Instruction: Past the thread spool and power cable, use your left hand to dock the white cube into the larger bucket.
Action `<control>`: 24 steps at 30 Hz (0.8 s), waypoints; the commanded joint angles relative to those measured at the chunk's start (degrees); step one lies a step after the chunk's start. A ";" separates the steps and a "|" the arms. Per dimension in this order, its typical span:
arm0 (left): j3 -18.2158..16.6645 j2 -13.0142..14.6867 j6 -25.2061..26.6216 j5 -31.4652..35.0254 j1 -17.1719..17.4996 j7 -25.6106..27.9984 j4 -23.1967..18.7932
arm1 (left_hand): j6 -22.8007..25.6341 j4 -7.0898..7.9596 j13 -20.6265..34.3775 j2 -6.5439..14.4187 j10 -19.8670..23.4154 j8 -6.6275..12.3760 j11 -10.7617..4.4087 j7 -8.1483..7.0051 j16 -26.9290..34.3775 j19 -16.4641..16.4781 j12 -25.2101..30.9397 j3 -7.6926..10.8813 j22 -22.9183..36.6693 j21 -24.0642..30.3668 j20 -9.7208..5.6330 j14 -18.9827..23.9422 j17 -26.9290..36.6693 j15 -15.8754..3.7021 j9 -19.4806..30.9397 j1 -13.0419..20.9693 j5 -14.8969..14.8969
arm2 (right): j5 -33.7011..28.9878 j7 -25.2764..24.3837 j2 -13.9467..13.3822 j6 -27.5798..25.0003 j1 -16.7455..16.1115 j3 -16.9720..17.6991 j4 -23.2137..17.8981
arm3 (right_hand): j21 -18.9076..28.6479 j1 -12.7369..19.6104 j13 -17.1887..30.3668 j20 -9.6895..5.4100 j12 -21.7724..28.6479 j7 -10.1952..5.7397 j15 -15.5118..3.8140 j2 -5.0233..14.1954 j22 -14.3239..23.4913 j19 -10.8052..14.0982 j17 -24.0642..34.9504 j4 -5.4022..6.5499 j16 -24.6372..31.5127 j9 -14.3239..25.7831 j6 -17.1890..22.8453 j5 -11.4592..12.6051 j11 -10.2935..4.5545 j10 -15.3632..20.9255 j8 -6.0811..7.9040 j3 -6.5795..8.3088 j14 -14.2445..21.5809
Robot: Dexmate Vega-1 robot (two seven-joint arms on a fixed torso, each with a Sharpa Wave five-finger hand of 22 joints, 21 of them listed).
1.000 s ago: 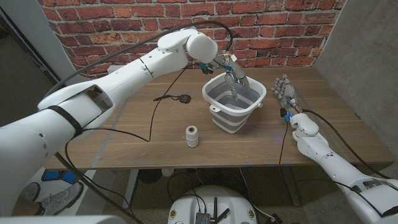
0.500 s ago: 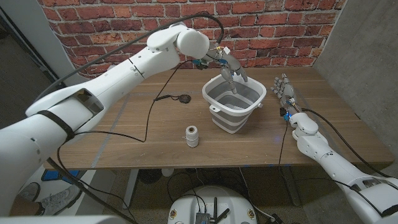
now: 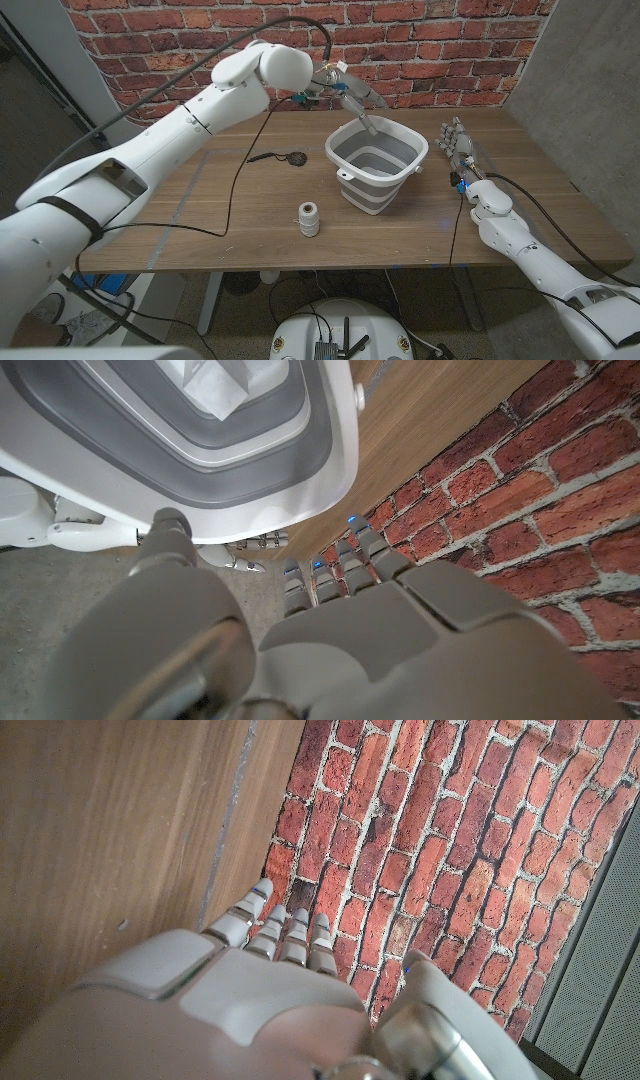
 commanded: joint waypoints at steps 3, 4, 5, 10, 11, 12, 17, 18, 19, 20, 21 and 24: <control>-5.59 4.70 9.63 -7.03 7.56 7.54 -6.61 | -2.75 0.44 0.08 0.68 -2.18 -0.15 0.83 0.43 -0.12 -1.48 -0.15 -0.36 0.27 -2.01 -1.50 -1.79 0.16 0.87 0.09 -2.16 -0.22 | -0.21 -0.32 -0.38 -0.47 -0.50 -0.05 -1.19 | 0.36 -0.05 0.15 0.24 0.17 -0.20 -0.92 3.58 0.24 0.00 0.12 -0.18 0.24 0.26 -0.05 -0.10 -0.10 0.12 0.06 -0.04 -0.39; -5.78 5.00 10.41 -7.37 7.95 7.98 -7.12 | -2.77 0.45 0.08 0.69 -2.25 -0.11 0.82 0.43 -0.14 -1.58 -0.15 -0.38 0.27 -2.12 -1.49 -1.91 0.15 0.95 0.09 -2.26 -0.23 | -0.19 -0.28 -0.39 -0.45 -0.55 -0.04 -1.27 | 0.36 -0.04 0.15 0.27 0.18 -0.27 -0.85 3.60 0.24 0.00 0.11 -0.19 0.25 0.26 -0.01 -0.10 -0.11 0.13 0.08 -0.02 -0.37; -6.11 5.29 11.13 -7.70 8.60 8.85 -7.69 | -3.08 0.51 0.07 0.73 -2.47 -0.09 0.99 0.51 -0.16 -2.21 -0.12 -0.44 0.27 -2.62 -1.25 -2.30 0.15 0.99 0.07 -2.62 -0.27 | -0.17 -0.24 -0.41 -0.42 -0.59 -0.03 -1.33 | 0.36 -0.02 0.15 0.24 0.18 -0.23 -0.93 3.61 0.24 0.01 0.11 -0.20 0.24 0.26 -0.04 -0.10 -0.08 0.14 0.06 -0.01 -0.39; -8.50 6.58 13.96 -11.04 12.21 13.31 -9.79 | -5.09 0.93 0.01 1.18 -5.07 -0.06 1.75 1.20 -0.25 -5.39 -0.28 -0.78 0.28 -5.46 -0.52 -4.74 0.14 2.27 -0.03 -4.88 -0.41 | -0.21 -0.20 -0.71 -0.57 -0.95 -0.02 -1.99 | 0.34 0.06 0.15 0.27 0.18 -0.21 -0.89 3.59 0.24 -0.05 0.08 -0.28 0.24 0.26 -0.04 -0.10 -0.07 0.12 0.07 0.02 -0.37; -9.14 6.85 14.24 -11.73 13.27 14.77 -10.23 | -5.87 0.98 -0.01 1.33 -5.46 -0.19 1.99 1.49 -0.29 -5.80 -0.23 -0.81 0.28 -5.95 -0.53 -5.36 0.13 2.39 -0.04 -5.29 -0.41 | -0.25 -0.20 -0.83 -0.68 -1.03 -0.03 -2.19 | 0.34 0.05 0.15 0.31 0.18 -0.22 -0.93 3.60 0.24 -0.05 0.09 -0.28 0.24 0.26 -0.05 -0.10 -0.08 0.12 0.06 0.01 -0.39; -9.67 7.15 14.36 -12.47 14.13 15.88 -10.53 | -6.14 1.01 -0.01 1.39 -5.68 -0.22 2.02 1.69 -0.32 -5.95 -0.26 -0.82 0.28 -6.13 -0.53 -5.63 0.12 2.48 -0.05 -5.44 -0.40 | -0.25 -0.22 -0.92 -0.76 -1.10 -0.02 -2.37 | 0.34 0.09 0.15 0.30 0.16 -0.22 -0.82 3.63 0.24 -0.05 0.07 -0.30 0.24 0.26 -0.04 -0.10 -0.06 0.07 0.07 0.05 -0.36; -11.20 8.58 16.07 -14.63 17.79 20.89 -12.42 | -7.30 1.13 -0.04 1.81 -6.23 -0.20 3.51 3.15 -0.19 -6.57 -0.05 -0.86 0.32 -7.11 -1.34 -6.49 0.09 2.80 -0.08 -6.40 -0.38 | -0.47 -0.35 -1.32 -1.00 -1.34 -0.02 -3.14 | 0.33 0.11 0.15 0.19 0.16 -0.22 -0.83 3.62 0.24 -0.09 0.07 -0.33 0.24 0.26 -0.11 -0.11 -0.08 0.07 0.04 0.05 -0.38; -11.46 8.72 16.78 -14.77 18.61 22.21 -12.90 | -7.51 1.13 -0.05 1.89 -6.36 -0.19 3.48 3.19 -0.29 -6.82 -0.04 -0.85 0.32 -7.34 -1.52 -6.94 0.08 2.86 -0.09 -6.55 -0.37 | -0.54 -0.39 -1.41 -1.06 -1.38 -0.03 -3.32 | 0.34 0.11 0.15 0.14 0.15 -0.23 -0.91 3.61 0.24 -0.09 0.07 -0.34 0.24 0.26 -0.08 -0.12 -0.06 0.03 0.05 0.05 -0.39; -12.00 8.86 16.42 -15.52 19.58 23.53 -12.97 | -7.78 1.13 -0.05 1.99 -6.59 -0.19 3.55 3.30 -0.32 -7.21 -0.06 -0.84 0.33 -7.64 -1.51 -7.30 0.08 2.90 -0.09 -6.71 -0.36 | -0.61 -0.40 -1.52 -1.14 -1.40 -0.04 -3.49 | 0.34 0.12 0.15 0.13 0.15 -0.25 -0.92 3.63 0.24 -0.09 0.07 -0.35 0.23 0.26 -0.10 -0.12 -0.06 0.04 0.05 0.06 -0.40; -12.50 8.92 16.59 -16.37 20.42 24.58 -13.11 | -8.13 1.12 -0.06 2.07 -6.73 -0.21 3.63 3.86 -0.26 -7.40 -0.04 -0.84 0.33 -7.86 -1.54 -7.45 0.08 2.89 -0.09 -6.88 -0.35 | -0.64 -0.41 -1.59 -1.23 -1.43 -0.05 -3.64 | 0.33 0.12 0.15 0.13 0.16 -0.23 -0.94 3.62 0.24 -0.11 0.07 -0.35 0.23 0.26 -0.09 -0.13 -0.05 0.05 0.05 0.05 -0.42; -12.82 8.97 17.32 -16.79 21.21 25.72 -13.51 | -8.23 1.12 -0.06 2.12 -6.85 -0.19 3.61 4.07 -0.25 -7.62 -0.04 -0.84 0.33 -8.02 -1.63 -7.58 0.08 2.91 -0.10 -6.98 -0.35 | -0.70 -0.49 -1.67 -1.29 -1.47 -0.05 -3.82 | 0.34 0.11 0.14 0.14 0.17 -0.23 -0.92 3.61 0.24 -0.10 0.08 -0.36 0.24 0.26 -0.07 -0.13 -0.06 0.06 0.06 0.04 -0.42; -13.68 9.46 17.87 -18.02 23.32 28.82 -14.32 | -8.61 1.11 -0.07 2.19 -7.36 0.02 4.38 6.19 -0.15 -8.40 0.03 -1.00 0.34 -8.78 -1.80 -8.35 0.08 3.01 -0.13 -7.84 -0.33 | -0.80 -0.66 -1.78 -1.35 -1.57 -0.02 -4.14 | 0.34 0.12 0.14 0.09 0.17 -0.24 -0.93 3.63 0.24 -0.09 0.08 -0.36 0.24 0.26 -0.08 -0.14 -0.06 0.07 0.06 0.05 -0.42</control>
